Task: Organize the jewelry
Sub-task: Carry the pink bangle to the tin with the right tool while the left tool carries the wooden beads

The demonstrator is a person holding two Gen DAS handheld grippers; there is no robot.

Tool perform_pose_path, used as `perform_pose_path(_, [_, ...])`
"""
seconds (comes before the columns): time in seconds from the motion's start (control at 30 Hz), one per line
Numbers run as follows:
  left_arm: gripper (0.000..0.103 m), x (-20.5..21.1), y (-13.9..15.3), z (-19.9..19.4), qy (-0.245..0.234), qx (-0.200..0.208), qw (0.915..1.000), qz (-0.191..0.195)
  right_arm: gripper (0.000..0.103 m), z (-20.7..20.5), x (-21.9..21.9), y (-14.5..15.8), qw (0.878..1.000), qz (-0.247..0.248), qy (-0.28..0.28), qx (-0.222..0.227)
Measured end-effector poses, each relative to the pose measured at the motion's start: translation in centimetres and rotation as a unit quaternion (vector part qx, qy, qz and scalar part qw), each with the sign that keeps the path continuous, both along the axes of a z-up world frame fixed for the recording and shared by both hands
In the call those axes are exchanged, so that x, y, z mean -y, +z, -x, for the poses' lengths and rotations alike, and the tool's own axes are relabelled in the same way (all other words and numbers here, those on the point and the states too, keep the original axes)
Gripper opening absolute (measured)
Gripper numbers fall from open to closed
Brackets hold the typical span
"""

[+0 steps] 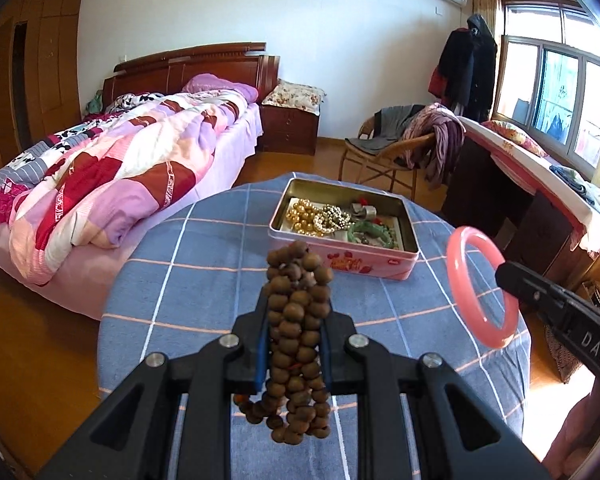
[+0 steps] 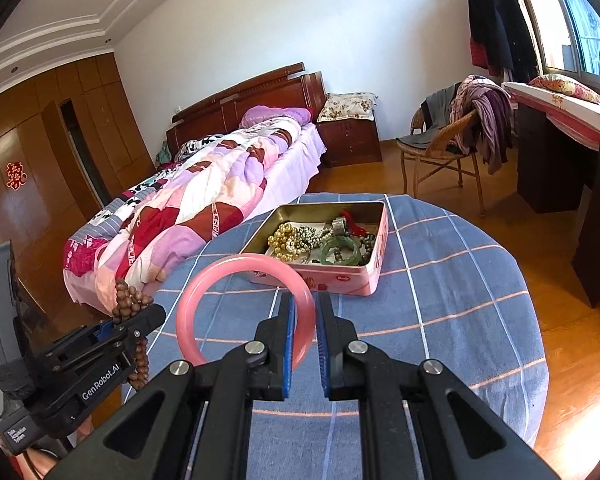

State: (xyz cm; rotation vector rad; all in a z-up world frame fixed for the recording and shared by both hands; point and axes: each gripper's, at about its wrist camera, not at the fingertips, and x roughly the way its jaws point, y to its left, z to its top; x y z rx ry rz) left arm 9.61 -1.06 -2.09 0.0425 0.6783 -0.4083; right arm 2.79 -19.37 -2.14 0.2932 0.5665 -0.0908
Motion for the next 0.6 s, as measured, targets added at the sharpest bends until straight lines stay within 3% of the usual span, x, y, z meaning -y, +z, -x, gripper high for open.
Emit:
perform_pose_path(0.4, [0.021,-0.6,-0.4,0.3,-0.016,-0.02,0.999,0.036,0.01,0.7,0.0,-0.2,1.0,0.005,-0.001,-0.003])
perform_pose_path(0.6, [0.021,0.2,1.6,-1.4,-0.026,-0.002,0.9985,0.049,0.01,-0.9,1.1,1.5,1.0,0.006,-0.006,0.019])
